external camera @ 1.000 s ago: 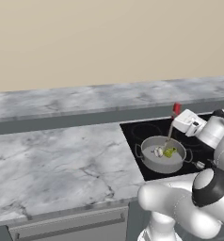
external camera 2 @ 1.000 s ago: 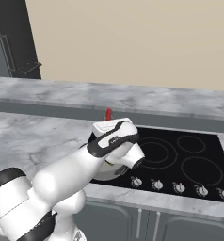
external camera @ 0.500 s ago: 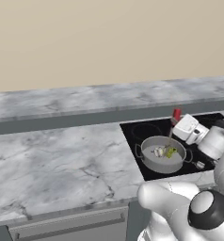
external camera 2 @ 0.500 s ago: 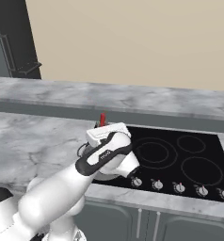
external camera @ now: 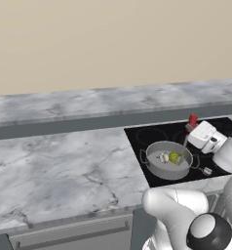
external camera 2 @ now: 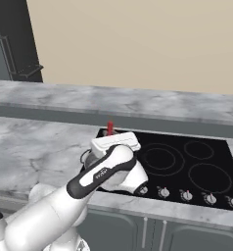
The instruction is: Put the garlic and broccoli in the pot. Retrieve the spatula and lightly stir the vegetables in the pot.
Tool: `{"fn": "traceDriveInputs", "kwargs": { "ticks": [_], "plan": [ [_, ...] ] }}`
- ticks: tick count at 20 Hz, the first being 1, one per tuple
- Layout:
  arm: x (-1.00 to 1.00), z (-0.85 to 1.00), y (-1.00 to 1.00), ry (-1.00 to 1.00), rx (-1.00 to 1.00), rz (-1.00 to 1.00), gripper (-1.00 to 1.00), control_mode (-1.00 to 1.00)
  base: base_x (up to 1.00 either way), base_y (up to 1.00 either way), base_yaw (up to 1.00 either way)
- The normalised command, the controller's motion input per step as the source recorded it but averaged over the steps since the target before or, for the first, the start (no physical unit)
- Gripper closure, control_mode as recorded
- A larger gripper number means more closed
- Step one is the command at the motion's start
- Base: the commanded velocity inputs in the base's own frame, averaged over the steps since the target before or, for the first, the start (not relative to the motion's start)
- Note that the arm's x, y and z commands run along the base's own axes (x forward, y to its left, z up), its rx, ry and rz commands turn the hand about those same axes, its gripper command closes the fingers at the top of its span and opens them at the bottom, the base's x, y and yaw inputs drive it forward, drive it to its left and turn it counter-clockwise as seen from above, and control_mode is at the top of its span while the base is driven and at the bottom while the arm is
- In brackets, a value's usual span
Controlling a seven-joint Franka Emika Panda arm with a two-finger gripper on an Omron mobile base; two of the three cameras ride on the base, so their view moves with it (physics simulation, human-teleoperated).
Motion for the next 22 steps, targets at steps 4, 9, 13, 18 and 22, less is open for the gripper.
{"fn": "traceDriveInputs", "kwargs": {
  "ticks": [4, 9, 13, 18, 22],
  "plan": [
    [0.25, -0.03, -0.15, -0.03, -0.08, 0.00, 1.00, -1.00, 0.00, 0.00, 0.00],
    [0.55, -0.06, 0.00, -0.07, -0.05, 0.00, 1.00, -1.00, 0.00, 0.00, 0.00],
    [0.41, -0.18, 0.13, -0.09, -0.01, 0.00, 1.00, -1.00, 0.00, 0.00, 0.00],
    [0.21, -0.16, 0.39, -0.07, 0.00, 0.00, 1.00, -1.00, 0.00, 0.00, 0.00],
    [0.01, -0.14, 0.34, 0.00, 0.00, 0.00, 1.00, -1.00, 0.00, 0.00, 0.00]
  ]
}}
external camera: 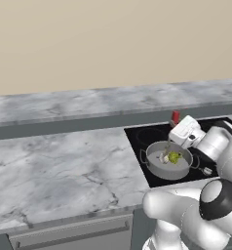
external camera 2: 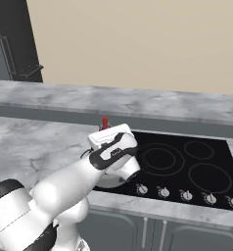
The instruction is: Put the garlic and broccoli in the pot. Retrieve the spatula and lightly stir the vegetables in the pot.
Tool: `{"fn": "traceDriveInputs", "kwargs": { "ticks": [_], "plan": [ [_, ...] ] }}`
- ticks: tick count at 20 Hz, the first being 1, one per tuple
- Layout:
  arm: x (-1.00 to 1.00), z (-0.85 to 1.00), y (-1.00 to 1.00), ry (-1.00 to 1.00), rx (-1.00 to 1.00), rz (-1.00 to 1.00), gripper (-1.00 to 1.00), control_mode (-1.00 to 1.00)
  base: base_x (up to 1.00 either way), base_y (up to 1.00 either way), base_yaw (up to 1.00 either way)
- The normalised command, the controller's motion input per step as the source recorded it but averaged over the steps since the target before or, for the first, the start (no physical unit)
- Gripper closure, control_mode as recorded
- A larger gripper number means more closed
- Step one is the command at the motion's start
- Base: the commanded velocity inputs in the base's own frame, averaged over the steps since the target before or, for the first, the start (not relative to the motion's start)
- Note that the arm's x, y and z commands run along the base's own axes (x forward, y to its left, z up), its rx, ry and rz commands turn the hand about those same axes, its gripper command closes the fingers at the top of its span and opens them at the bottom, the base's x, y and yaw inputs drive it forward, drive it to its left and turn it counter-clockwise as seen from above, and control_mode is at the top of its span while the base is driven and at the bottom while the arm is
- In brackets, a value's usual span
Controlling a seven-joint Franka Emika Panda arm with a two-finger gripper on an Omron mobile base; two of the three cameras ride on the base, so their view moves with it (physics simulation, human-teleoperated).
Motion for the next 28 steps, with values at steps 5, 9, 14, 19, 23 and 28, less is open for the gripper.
{"fn": "traceDriveInputs", "kwargs": {
  "ticks": [5, 9, 14, 19, 23, 28],
  "plan": [
    [-0.29, -0.09, 0.17, 0.11, 0.00, 0.00, 1.00, -1.00, 0.00, 0.00, 0.00],
    [-0.56, -0.01, 0.14, 0.20, 0.00, 0.00, 1.00, -1.00, 0.00, 0.00, 0.00],
    [-0.44, 0.11, -0.08, 0.22, 0.04, 0.00, 1.00, -1.00, 0.00, 0.00, 0.00],
    [0.12, 0.06, -0.32, 0.03, 0.00, 0.00, 1.00, -1.00, 0.00, 0.00, 0.00],
    [0.39, 0.00, -0.19, -0.05, 0.00, 0.00, 1.00, -1.00, 0.00, 0.00, 0.00],
    [0.39, -0.17, -0.17, -0.06, -0.02, 0.00, 1.00, -1.00, 0.00, 0.00, 0.00]
  ]
}}
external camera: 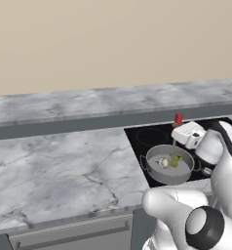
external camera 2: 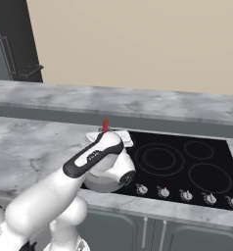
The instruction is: Put the garlic and broccoli in the pot. Retrieve the spatula and lightly stir the vegetables in the pot.
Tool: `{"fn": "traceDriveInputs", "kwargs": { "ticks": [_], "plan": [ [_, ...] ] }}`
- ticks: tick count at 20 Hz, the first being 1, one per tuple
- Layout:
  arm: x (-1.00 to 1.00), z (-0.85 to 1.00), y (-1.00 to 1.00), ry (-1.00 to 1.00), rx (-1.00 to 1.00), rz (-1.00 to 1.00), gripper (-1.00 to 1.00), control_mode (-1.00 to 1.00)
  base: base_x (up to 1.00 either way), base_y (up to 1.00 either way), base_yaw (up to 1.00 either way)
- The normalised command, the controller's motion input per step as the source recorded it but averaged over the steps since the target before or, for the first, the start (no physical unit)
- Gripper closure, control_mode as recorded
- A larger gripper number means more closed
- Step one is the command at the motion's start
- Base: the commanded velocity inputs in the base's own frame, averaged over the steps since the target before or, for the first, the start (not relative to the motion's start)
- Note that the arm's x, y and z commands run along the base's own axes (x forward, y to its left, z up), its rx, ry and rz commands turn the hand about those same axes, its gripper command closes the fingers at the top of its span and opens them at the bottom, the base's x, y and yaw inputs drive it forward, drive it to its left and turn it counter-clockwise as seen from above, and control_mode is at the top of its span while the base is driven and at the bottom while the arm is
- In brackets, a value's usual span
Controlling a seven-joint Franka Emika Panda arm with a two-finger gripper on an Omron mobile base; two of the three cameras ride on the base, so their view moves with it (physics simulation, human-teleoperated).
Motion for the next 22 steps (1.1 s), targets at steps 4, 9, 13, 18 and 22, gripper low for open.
{"fn": "traceDriveInputs", "kwargs": {
  "ticks": [4, 9, 13, 18, 22],
  "plan": [
    [0.43, -0.12, -0.07, -0.19, -0.01, 0.00, 1.00, -1.00, 0.00, 0.00, 0.00],
    [0.21, -0.19, 0.09, -0.26, -0.02, 0.00, 1.00, -1.00, 0.00, 0.00, 0.00],
    [0.01, -0.30, 0.15, -0.09, -0.03, 0.00, 1.00, -1.00, 0.00, 0.00, 0.00],
    [-0.35, -0.22, 0.09, 0.00, -0.02, 0.00, 1.00, -1.00, 0.00, 0.00, 0.00],
    [-0.54, 0.00, -0.18, 0.00, 0.00, 0.00, 1.00, -1.00, 0.00, 0.00, 0.00]
  ]
}}
